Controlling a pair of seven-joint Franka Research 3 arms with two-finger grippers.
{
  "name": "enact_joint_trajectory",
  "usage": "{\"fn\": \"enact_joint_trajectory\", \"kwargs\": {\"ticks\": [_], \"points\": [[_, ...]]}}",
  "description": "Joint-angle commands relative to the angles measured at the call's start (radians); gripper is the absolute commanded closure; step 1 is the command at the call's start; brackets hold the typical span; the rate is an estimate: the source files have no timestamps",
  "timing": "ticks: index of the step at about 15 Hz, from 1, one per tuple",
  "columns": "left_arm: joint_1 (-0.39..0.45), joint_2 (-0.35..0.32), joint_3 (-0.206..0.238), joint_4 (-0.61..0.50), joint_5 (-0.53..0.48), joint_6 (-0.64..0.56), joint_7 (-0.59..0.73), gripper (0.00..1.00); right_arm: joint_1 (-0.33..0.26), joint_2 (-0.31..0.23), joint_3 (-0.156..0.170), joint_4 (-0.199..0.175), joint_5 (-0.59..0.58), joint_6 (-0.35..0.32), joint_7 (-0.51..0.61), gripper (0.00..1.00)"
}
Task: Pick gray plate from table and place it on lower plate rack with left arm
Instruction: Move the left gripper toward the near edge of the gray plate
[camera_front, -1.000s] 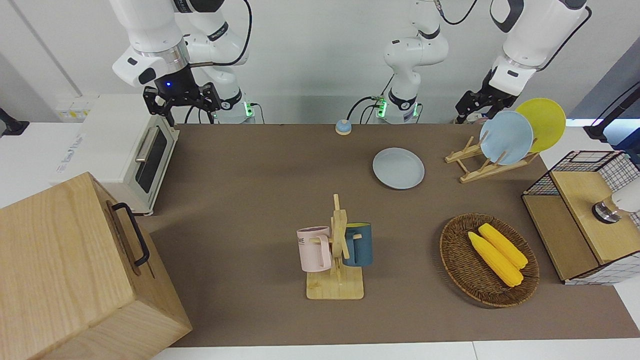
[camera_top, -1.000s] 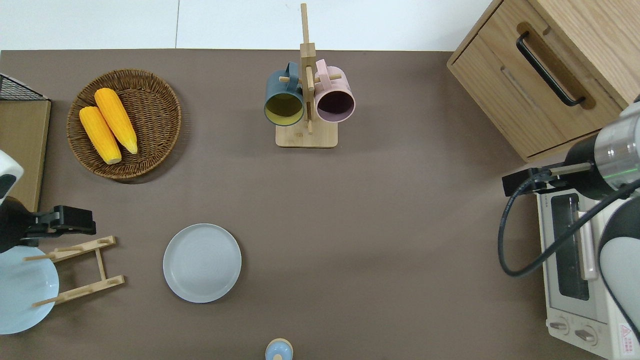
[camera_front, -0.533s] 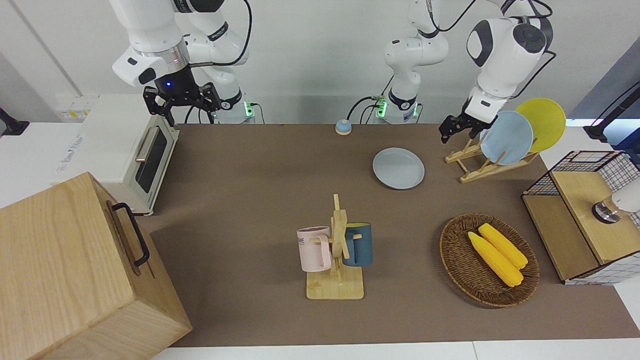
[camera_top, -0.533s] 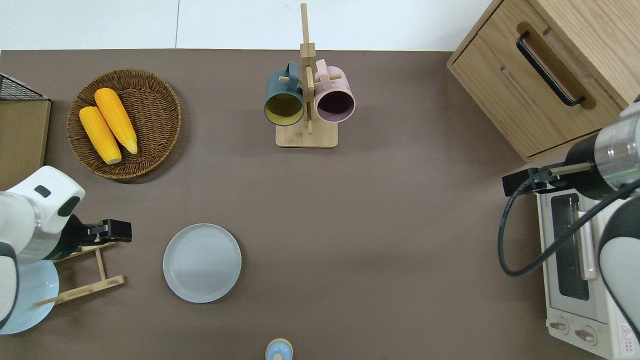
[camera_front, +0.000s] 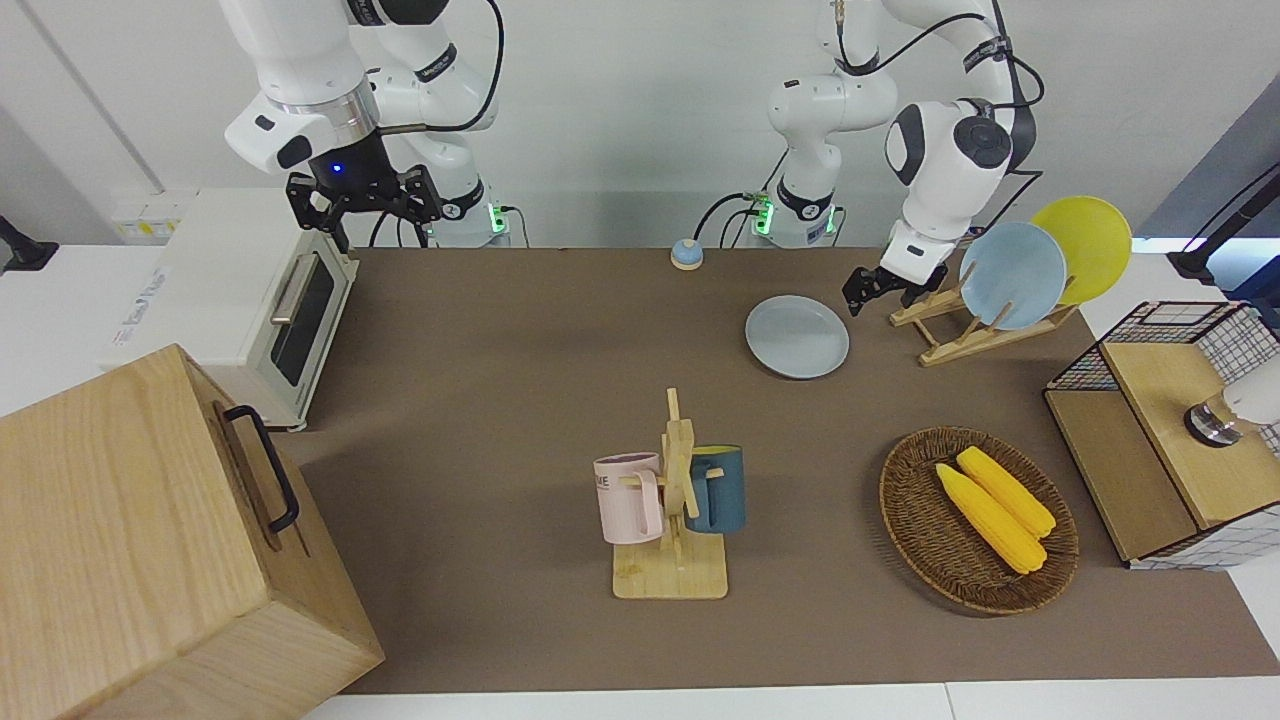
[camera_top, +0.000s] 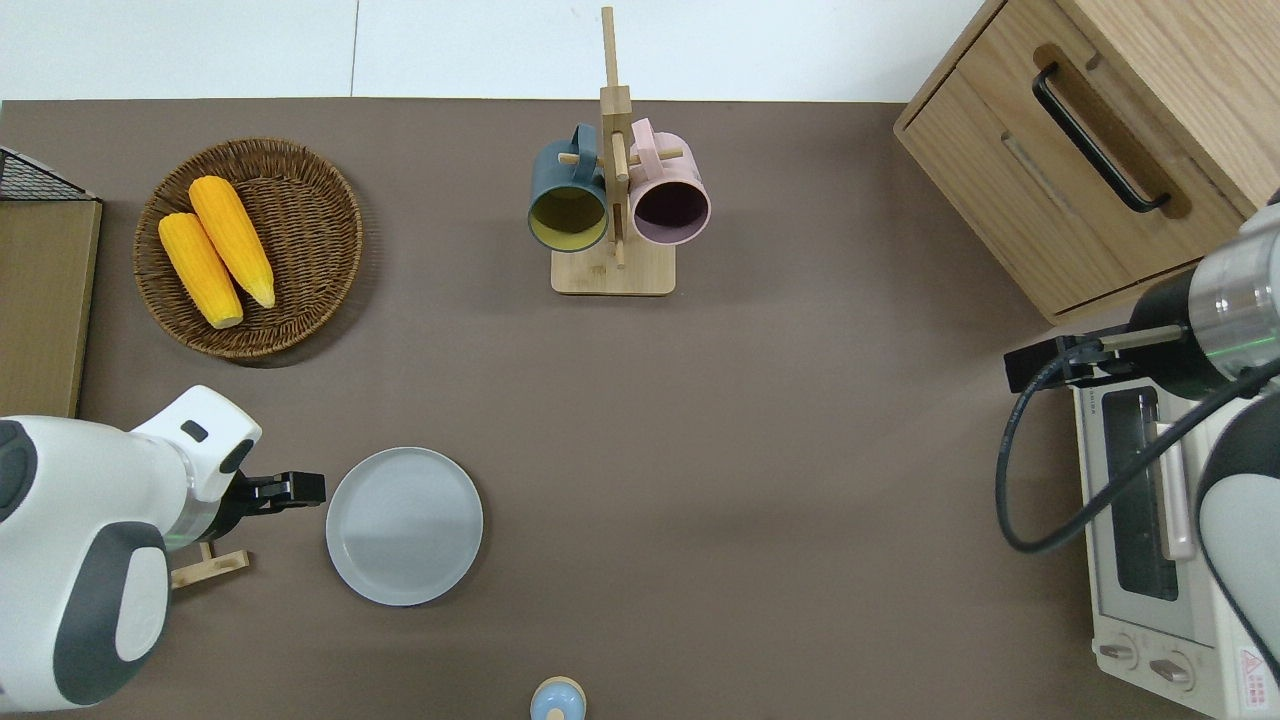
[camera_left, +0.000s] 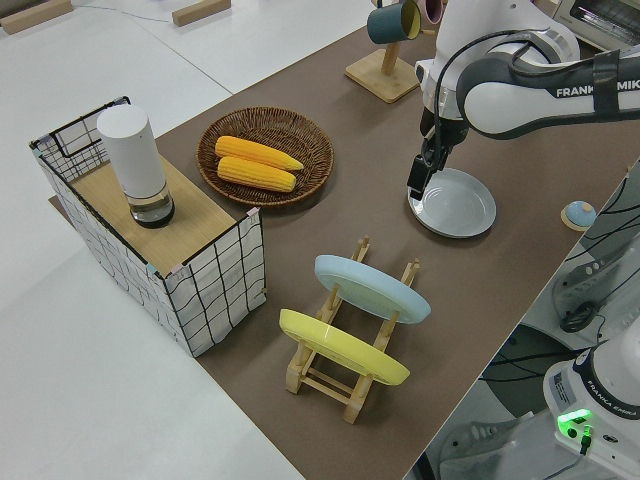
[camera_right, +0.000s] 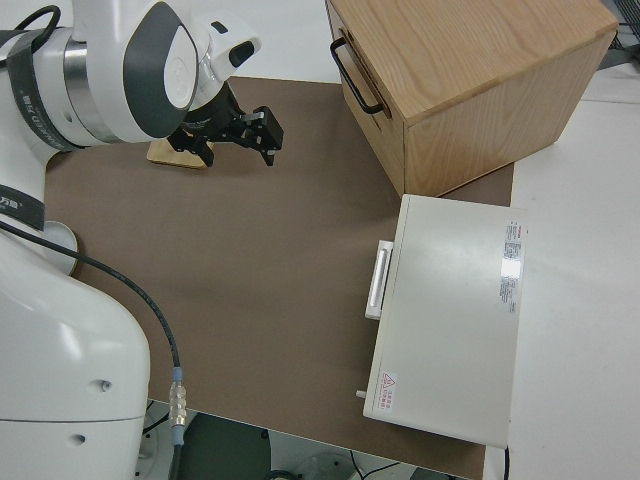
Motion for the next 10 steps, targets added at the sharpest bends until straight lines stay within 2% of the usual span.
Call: {"fn": "enact_joint_trajectory", "kwargs": {"ticks": [1, 8, 10], "points": [[-0.004, -0.023, -0.004, -0.095, 0.015, 0.09, -0.018, 0.01, -0.019, -0.003, 0.017, 0.009, -0.002, -0.014, 0.012, 0.017], [-0.01, 0.078, -0.007, -0.113, 0.013, 0.115, -0.032, 0.01, -0.019, -0.001, 0.017, 0.009, -0.002, -0.014, 0.012, 0.017], [-0.011, 0.118, -0.026, -0.113, 0.013, 0.119, -0.072, 0.01, -0.019, -0.003, 0.017, 0.009, -0.002, -0.013, 0.012, 0.017]]}}
